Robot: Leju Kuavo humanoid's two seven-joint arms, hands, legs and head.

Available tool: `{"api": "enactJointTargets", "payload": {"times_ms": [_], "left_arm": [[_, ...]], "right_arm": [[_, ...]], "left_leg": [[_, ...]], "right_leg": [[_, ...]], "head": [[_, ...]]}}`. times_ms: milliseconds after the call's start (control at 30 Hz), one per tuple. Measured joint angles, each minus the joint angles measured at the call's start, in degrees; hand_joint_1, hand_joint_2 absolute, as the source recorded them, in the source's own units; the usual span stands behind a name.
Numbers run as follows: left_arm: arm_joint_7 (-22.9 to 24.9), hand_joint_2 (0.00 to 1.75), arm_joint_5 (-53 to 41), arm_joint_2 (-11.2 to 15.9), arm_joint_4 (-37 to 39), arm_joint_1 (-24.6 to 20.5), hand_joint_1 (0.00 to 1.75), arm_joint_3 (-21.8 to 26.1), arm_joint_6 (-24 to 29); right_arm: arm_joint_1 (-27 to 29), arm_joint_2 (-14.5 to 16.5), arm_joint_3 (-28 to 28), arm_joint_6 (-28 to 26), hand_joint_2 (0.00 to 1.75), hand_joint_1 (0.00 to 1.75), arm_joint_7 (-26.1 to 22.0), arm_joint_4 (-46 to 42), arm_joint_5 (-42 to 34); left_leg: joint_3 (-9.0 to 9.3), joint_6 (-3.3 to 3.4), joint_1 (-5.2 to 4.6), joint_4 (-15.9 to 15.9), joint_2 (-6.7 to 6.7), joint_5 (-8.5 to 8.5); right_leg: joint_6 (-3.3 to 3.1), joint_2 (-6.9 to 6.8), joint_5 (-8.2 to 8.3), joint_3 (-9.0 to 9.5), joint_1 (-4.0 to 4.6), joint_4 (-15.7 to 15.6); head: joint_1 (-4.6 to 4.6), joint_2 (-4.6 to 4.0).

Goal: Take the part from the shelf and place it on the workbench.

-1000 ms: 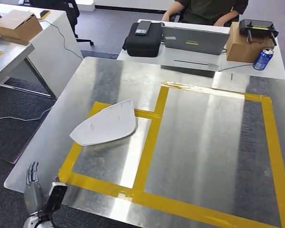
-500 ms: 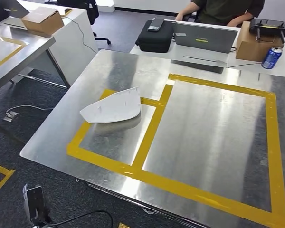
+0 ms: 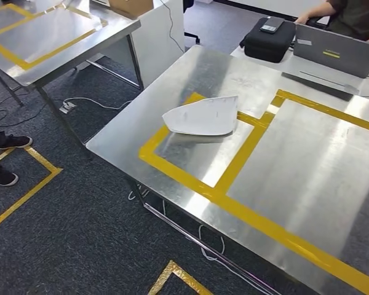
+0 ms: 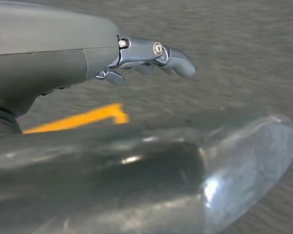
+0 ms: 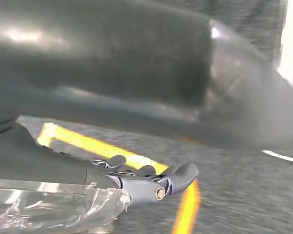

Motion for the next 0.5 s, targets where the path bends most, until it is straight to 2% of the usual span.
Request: {"api": "enactJointTargets", "payload": {"times_ms": [33, 67, 100, 133, 167, 200, 233, 267, 300, 333, 367, 400, 433, 467, 500], "left_arm": [[1.2, 0.00, -0.4, 0.2, 0.6, 0.3, 0.00, 0.2, -0.3], [2.0, 0.00, -0.9, 0.4, 1.1, 0.5, 0.00, 0.4, -0.5], [2.6, 0.00, -1.5, 0.5, 1.5, 0.5, 0.00, 0.4, -0.8], [3.0, 0.00, -2.1, 0.6, 1.8, 0.4, 0.00, 0.4, -1.0], [3.3, 0.00, -2.5, 0.6, 2.1, 0.3, 0.00, 0.3, -1.1], [3.5, 0.00, -2.7, 0.6, 2.4, 0.3, 0.00, 0.3, -1.3], [3.7, 0.00, -2.9, 0.7, 2.6, 0.4, 0.00, 0.3, -1.3], [3.8, 0.00, -2.9, 0.7, 2.8, 0.5, 0.00, 0.3, -1.3], [3.9, 0.00, -3.0, 0.7, 3.0, 0.6, 0.00, 0.3, -1.3], [3.9, 0.00, -3.0, 0.7, 3.2, 0.5, 0.00, 0.3, -1.3], [3.9, 0.00, -3.0, 0.7, 3.3, 0.4, 0.00, 0.3, -1.3], [3.9, 0.00, -3.0, 0.7, 3.4, 0.4, 0.00, 0.3, -1.3], [3.9, 0.00, -3.1, 0.8, 3.5, 0.4, 0.00, 0.3, -1.3], [3.9, 0.00, -3.2, 0.9, 3.6, 0.5, 0.00, 0.3, -1.3], [3.9, 0.00, -3.4, 1.0, 3.7, 0.6, 0.00, 0.3, -1.3]], "right_arm": [[-0.3, 0.3, 0.0, -0.2, 0.00, 0.00, 0.2, 0.0, 0.0], [-0.4, 0.6, 0.0, -0.3, 0.00, 0.00, 0.4, 0.0, 0.0], [-0.4, 0.7, 0.0, -0.3, 0.00, 0.00, 0.5, 0.0, 0.0], [-0.3, 0.8, 0.0, -0.3, 0.00, 0.00, 0.5, 0.0, 0.0], [-0.2, 0.8, 0.0, -0.3, 0.00, 0.00, 0.5, 0.0, -0.1], [-0.3, 0.8, 0.0, -0.3, 0.00, 0.00, 0.5, 0.0, -0.1], [-0.4, 0.8, 0.0, -0.3, 0.00, 0.00, 0.5, -0.1, -0.1], [-0.5, 0.8, 0.0, -0.2, 0.00, 0.00, 0.5, -0.1, -0.1], [-0.6, 0.8, 0.0, -0.2, 0.00, 0.00, 0.5, -0.2, -0.1], [-0.7, 0.8, 0.0, -0.2, 0.00, 0.00, 0.6, -0.3, -0.1], [-0.8, 0.8, 0.1, -0.2, 0.00, 0.00, 0.6, -0.4, -0.1], [-1.0, 0.8, 0.1, -0.2, 0.00, 0.00, 0.6, -0.5, -0.2], [-1.1, 0.8, 0.1, -0.2, 0.00, 0.00, 0.6, -0.6, -0.2], [-1.1, 1.0, 0.1, -0.2, 0.00, 0.00, 0.6, -0.6, -0.2], [-1.2, 1.1, 0.1, -0.2, 0.00, 0.00, 0.6, -0.6, -0.3]], "left_leg": [[-0.51, -0.02, 0.10, -0.2, -0.77, 0.71], [-1.11, 0.16, 0.20, -0.4, -1.59, 1.52], [-1.87, 0.46, 0.18, -0.4, -2.52, 2.28], [-2.73, 0.81, 0.02, -0.3, -3.60, 3.06], [-3.65, 1.10, -0.23, -0.3, -4.64, 3.88], [-4.57, 1.33, -0.55, -0.3, -5.67, 4.70], [-5.43, 1.50, -0.86, -0.2, -6.58, 5.43], [-6.17, 1.64, -1.14, -0.2, -7.41, 6.11], [-6.79, 1.76, -1.32, -0.1, -8.20, 6.73], [-7.36, 1.81, -1.49, 0.0, -8.93, 7.31], [-7.82, 1.81, -1.55, 0.1, -9.58, 7.86], [-8.22, 1.69, -1.52, 0.2, -10.20, 8.36], [-8.55, 1.50, -1.50, 0.3, -10.85, 8.84], [-8.85, 1.27, -1.50, 0.2, -11.53, 9.30], [-9.21, 1.01, -1.54, 0.5, -11.31, 9.15]], "right_leg": [[0.27, 1.93, -1.12, -0.33, -0.10, 0.8], [0.47, 4.48, -3.19, -0.90, -0.15, 2.8], [0.53, 7.24, -5.93, -1.68, -0.11, 5.9], [0.39, 8.82, -8.47, -2.54, 0.15, 9.5], [0.14, 9.53, -10.06, -3.13, 0.52, 12.8], [-0.25, 9.80, -10.35, -3.08, 0.97, 14.6], [-0.78, 9.96, -9.43, -2.03, 1.45, 14.5], [-1.40, 10.26, -7.76, 0.10, 1.92, 12.1], [-2.17, 11.18, -6.35, 3.06, 2.37, 8.1], [-2.94, 12.51, -5.76, 6.21, 2.56, 3.6], [-3.45, 13.71, -5.67, 8.57, 2.69, -0.2], [-3.86, 14.50, -6.03, 9.89, 2.73, -2.7], [-4.05, 14.49, -6.22, 10.25, 2.68, -3.8], [-4.14, 13.84, -5.91, 9.95, 2.59, -4.1], [-4.31, 13.05, -5.48, 9.66, 2.40, -4.3]], "head": [[0.03, 0.00], [0.14, 0.00], [0.24, 0.00], [0.33, 0.00], [0.39, 0.00], [0.39, 0.00], [0.37, 0.00], [0.35, 0.00], [0.34, 0.00], [0.27, 0.00], [0.27, 0.01], [0.24, 0.01], [0.21, 0.01], [0.23, 0.01], [0.25, 0.01]]}}
